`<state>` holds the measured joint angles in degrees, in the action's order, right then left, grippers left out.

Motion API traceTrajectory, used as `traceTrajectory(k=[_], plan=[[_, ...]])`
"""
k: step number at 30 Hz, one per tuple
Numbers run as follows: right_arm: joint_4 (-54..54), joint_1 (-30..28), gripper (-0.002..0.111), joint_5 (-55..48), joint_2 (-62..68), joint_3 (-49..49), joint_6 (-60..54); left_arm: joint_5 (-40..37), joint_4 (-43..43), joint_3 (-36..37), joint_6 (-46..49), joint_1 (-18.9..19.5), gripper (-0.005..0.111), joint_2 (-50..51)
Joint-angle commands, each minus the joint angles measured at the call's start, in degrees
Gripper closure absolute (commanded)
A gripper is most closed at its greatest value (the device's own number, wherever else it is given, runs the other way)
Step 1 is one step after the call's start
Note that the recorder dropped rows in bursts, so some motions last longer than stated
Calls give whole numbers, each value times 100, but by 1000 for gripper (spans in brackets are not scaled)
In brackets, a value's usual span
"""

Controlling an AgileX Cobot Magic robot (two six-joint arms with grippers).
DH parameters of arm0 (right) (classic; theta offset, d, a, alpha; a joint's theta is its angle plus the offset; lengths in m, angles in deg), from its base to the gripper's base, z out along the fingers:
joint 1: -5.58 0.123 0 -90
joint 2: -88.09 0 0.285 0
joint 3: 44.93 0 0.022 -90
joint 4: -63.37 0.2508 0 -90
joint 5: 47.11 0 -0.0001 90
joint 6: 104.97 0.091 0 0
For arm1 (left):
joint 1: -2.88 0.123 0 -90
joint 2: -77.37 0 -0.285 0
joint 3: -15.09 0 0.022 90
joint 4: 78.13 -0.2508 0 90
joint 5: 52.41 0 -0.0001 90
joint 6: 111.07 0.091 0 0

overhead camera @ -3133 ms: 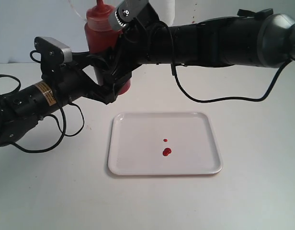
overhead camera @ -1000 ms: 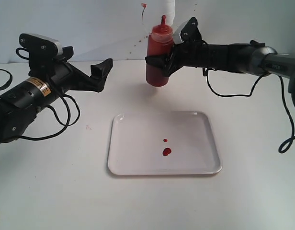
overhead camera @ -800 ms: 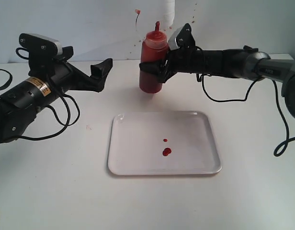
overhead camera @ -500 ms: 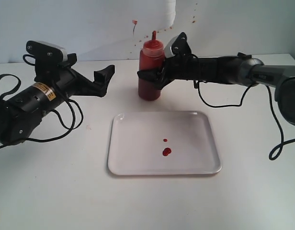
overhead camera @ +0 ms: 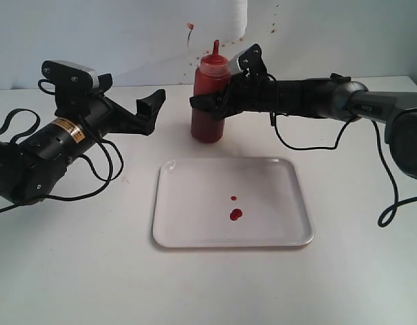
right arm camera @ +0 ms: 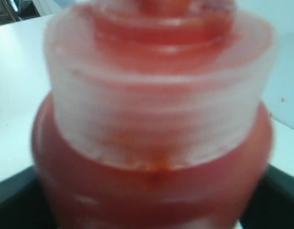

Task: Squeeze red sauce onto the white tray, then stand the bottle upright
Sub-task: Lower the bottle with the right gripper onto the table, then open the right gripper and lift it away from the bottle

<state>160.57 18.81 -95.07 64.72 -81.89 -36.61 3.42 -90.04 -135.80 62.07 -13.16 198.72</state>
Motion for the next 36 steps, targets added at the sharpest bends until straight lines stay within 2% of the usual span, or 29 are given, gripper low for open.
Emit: traceTrajectory(k=[1, 5, 7, 10, 12, 14, 17, 19, 21, 25, 29, 32, 36], plan=[[173, -3, 8, -180, -127, -60, 271, 95, 19, -30, -5, 12, 2, 4], [40, 2, 5, -317, -266, -60, 348, 84, -57, -30, -5, 12, 2, 4], [-426, 2, 5, -533, -396, -60, 697, 88, -67, -30, -44, 12, 2, 4], [-1830, -9, 5, -613, -717, -60, 1356, -117, -225, -148, -57, 12, 2, 18], [-2531, -9, 5, -739, -958, -60, 1771, -288, -701, -358, -57, 12, 2, 137], [-2866, -9, 5, -844, -1199, -60, 2095, -517, -921, -628, -352, 12, 2, 386], [-2959, -9, 5, -732, -1471, -60, 2283, -632, -1025, -1019, -505, 12, 2, 832], [-3013, -9, 5, -502, -1559, -60, 2335, -633, -1613, -1240, -516, 12, 2, 1042], [-3025, -101, 5, -454, -1630, -60, 2381, -609, -1750, -1458, -599, 12, 2, 1194], [-3080, -332, 5, -697, -1761, -60, 2678, -593, -1804, -1727, -1101, 12, 2, 1340], [-3105, -647, 5, -1117, -1945, -60, 2908, -428, -2546, -2040, -1578, 12, 2, 1513], [-3137, -880, 5, -1469, -2054, -60, 3046, -428, -2682, -2308, -2005, 12, 2, 1730], [-3517, -1158, 5, -1642, -2120, -60, 3470, -428, -2780, -2650, -2035, 12, 2, 2046]])
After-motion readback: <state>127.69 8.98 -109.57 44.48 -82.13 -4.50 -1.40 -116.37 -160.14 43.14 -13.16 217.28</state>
